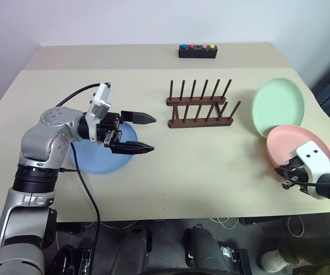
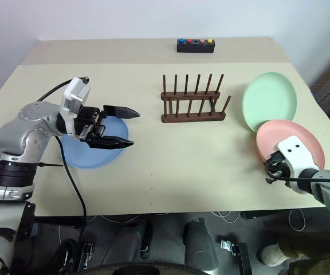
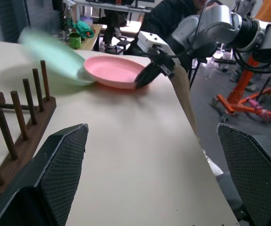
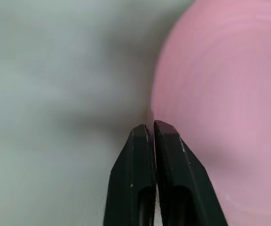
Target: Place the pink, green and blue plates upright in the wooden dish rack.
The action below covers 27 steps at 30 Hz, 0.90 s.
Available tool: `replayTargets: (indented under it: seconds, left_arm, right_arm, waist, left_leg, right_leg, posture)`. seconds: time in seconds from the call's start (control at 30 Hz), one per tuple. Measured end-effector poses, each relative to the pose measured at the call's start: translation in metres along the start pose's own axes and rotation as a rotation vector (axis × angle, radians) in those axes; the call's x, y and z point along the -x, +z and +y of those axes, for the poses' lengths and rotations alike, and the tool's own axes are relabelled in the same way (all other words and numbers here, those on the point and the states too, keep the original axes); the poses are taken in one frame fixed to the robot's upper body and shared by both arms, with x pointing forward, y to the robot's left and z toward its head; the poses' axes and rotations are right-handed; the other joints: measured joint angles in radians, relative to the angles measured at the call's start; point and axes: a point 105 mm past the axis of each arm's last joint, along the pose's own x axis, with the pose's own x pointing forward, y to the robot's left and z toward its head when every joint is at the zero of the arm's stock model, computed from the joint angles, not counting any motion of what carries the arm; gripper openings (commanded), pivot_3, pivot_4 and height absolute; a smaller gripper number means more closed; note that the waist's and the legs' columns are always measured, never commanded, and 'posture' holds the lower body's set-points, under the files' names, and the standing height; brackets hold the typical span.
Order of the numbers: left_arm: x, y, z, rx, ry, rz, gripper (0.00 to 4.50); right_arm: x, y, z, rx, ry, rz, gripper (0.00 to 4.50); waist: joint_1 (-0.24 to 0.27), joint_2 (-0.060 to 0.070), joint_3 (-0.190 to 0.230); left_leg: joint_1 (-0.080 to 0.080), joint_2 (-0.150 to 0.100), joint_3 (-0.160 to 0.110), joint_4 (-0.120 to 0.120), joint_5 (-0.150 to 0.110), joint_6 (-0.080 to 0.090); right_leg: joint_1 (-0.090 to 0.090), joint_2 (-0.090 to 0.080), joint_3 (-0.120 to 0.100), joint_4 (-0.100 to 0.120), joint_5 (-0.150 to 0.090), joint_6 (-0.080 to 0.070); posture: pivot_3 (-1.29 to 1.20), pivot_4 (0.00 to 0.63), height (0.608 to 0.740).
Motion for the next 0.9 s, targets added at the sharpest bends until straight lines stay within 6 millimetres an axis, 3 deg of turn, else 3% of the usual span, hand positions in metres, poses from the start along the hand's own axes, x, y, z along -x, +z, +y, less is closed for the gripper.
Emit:
replayTargets:
  seconds: [0.23,0.47,0.6,0.9]
  left_arm:
    - [0.000,0.000,0.000,-0.002,0.003,0.003,4.50]
    - [0.000,-0.002,0.003,-0.007,0.012,-0.004,4.50]
    - [0.000,-0.002,0.004,-0.008,0.019,-0.007,4.50]
    - [0.002,-0.003,0.007,-0.006,0.036,-0.016,4.50]
  right_arm:
    - [0.006,0.007,-0.005,0.014,0.005,-0.007,0.04]
    - [0.030,0.041,-0.024,0.028,-0.004,-0.069,0.04]
    - [0.040,0.069,-0.029,0.006,0.010,-0.183,0.04]
    - [0.072,0.162,-0.054,-0.159,0.054,-0.624,0.04]
  waist:
    - [-0.001,0.000,0.000]
    - [0.001,0.001,0.000]
    - [-0.001,0.001,0.000]
    - [-0.004,0.001,0.001]
  left_leg:
    - [0.000,0.000,0.000,0.000,0.000,0.000]
    - [0.000,0.000,0.000,0.000,0.000,0.000]
    - [0.000,0.000,0.000,0.000,0.000,0.000]
    - [-0.001,0.000,0.000,0.000,0.000,0.000]
  right_leg:
    - [0.000,0.000,0.000,0.000,0.000,0.000]
    - [0.000,0.000,0.000,0.000,0.000,0.000]
    - [-0.001,0.000,0.000,0.000,0.000,0.000]
    - [-0.001,0.000,0.000,0.000,0.000,0.000]
  posture:
    - [0.00,0.150,0.740]
    - [0.00,0.150,0.740]
    - [0.00,0.150,0.740]
    - [0.00,0.150,0.740]
